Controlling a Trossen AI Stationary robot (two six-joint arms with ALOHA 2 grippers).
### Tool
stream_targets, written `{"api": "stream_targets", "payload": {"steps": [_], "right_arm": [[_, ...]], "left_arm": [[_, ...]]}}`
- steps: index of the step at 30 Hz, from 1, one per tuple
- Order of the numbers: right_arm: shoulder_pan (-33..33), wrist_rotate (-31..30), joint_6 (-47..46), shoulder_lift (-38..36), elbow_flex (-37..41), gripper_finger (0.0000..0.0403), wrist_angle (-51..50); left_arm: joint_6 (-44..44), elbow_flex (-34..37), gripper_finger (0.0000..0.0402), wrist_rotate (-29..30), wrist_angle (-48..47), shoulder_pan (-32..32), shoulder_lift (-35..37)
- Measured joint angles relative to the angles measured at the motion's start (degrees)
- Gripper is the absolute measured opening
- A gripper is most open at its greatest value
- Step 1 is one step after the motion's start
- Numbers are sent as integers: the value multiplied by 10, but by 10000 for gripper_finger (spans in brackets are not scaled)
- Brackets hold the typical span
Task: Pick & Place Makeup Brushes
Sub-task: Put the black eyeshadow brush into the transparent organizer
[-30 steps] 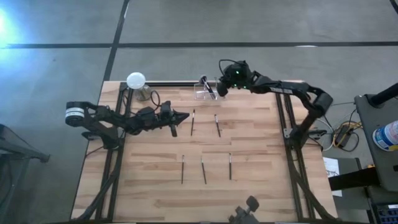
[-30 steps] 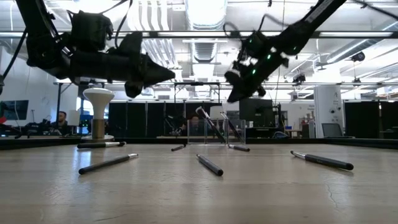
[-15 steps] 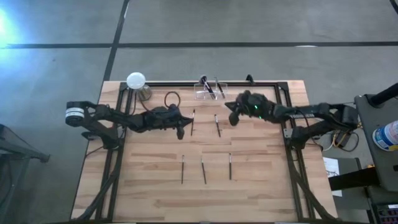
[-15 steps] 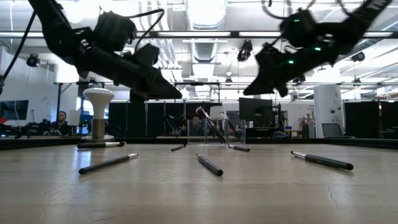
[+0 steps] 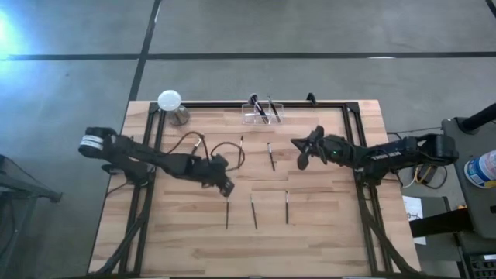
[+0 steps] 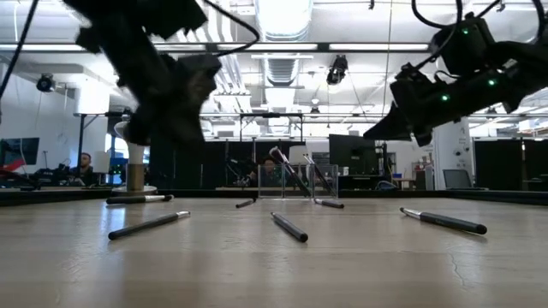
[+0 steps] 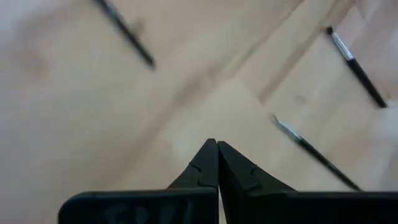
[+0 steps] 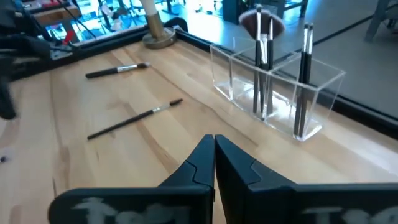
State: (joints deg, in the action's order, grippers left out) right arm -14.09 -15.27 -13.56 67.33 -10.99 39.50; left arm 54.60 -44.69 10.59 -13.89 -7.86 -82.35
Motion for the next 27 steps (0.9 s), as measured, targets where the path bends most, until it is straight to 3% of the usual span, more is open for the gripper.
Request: {"api": "stream_targets", "payload": {"steps": [5, 10, 16, 20, 27], "right_arm": [[1, 0, 2, -2, 12, 8, 3], [5, 1, 17, -2, 13, 8, 3], [6, 1, 35, 1, 13, 8, 5], [6, 1, 46, 2, 17, 8, 23], [6, 1, 53, 2, 27, 8, 31]], "left_arm": [[168, -15, 0, 0, -43, -51, 0], [264, -9, 16, 7, -50, -70, -9], [284, -50, 82, 8, -69, -70, -61], [301, -102, 116, 5, -146, -70, -102], [312, -159, 132, -8, -175, -70, -159]]}}
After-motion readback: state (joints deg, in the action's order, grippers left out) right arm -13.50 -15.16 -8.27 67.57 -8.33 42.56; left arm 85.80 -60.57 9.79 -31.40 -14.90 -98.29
